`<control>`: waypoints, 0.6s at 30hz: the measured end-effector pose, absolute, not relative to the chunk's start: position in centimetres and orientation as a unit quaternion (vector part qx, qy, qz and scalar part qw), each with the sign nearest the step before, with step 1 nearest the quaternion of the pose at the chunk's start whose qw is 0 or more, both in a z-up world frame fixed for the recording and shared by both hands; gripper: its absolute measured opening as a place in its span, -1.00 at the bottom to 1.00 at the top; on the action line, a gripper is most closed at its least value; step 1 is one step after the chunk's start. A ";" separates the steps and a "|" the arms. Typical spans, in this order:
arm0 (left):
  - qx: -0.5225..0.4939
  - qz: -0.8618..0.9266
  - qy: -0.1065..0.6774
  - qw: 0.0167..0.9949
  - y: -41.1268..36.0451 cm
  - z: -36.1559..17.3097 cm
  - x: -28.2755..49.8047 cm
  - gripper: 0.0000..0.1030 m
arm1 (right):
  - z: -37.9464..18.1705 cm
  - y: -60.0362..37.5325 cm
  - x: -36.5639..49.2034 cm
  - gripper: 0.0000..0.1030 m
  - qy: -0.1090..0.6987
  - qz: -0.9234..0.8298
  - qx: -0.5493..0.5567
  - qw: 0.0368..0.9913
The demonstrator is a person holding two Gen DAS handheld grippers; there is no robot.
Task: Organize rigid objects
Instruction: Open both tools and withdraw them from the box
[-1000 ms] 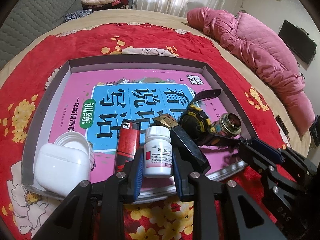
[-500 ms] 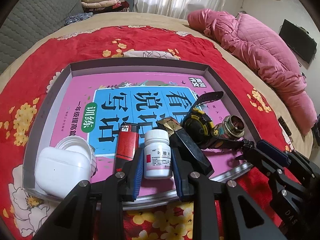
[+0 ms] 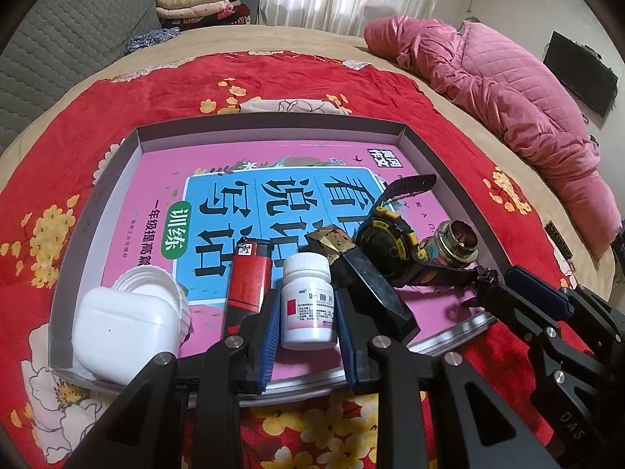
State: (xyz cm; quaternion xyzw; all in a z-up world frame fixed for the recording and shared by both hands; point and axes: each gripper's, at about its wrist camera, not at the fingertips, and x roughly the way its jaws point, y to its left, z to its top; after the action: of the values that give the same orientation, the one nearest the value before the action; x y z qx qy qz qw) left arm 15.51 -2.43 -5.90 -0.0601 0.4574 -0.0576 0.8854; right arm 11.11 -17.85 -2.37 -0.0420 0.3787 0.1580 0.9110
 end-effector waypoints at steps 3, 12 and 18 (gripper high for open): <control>-0.061 -0.055 0.458 0.885 -2.3 -5.9 15.4 -0.39 | -2.3 -17.7 11.0 -0.44 0.378 0.158 -0.045 0.911; -0.054 -0.063 0.453 0.888 -2.2 -5.5 14.5 -0.19 | -1.9 -17.5 10.6 -0.07 0.373 0.158 -0.046 0.913; -0.043 -0.063 0.442 0.894 -2.2 -4.7 13.5 0.18 | -1.6 -17.7 10.3 -0.07 0.370 0.156 -0.043 0.915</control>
State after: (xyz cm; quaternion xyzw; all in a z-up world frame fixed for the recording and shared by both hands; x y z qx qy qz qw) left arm 13.53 -2.19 -4.69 -0.0425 0.4420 -0.0628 0.8938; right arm 10.28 -17.67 -1.56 -0.0426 0.3696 0.1556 0.9151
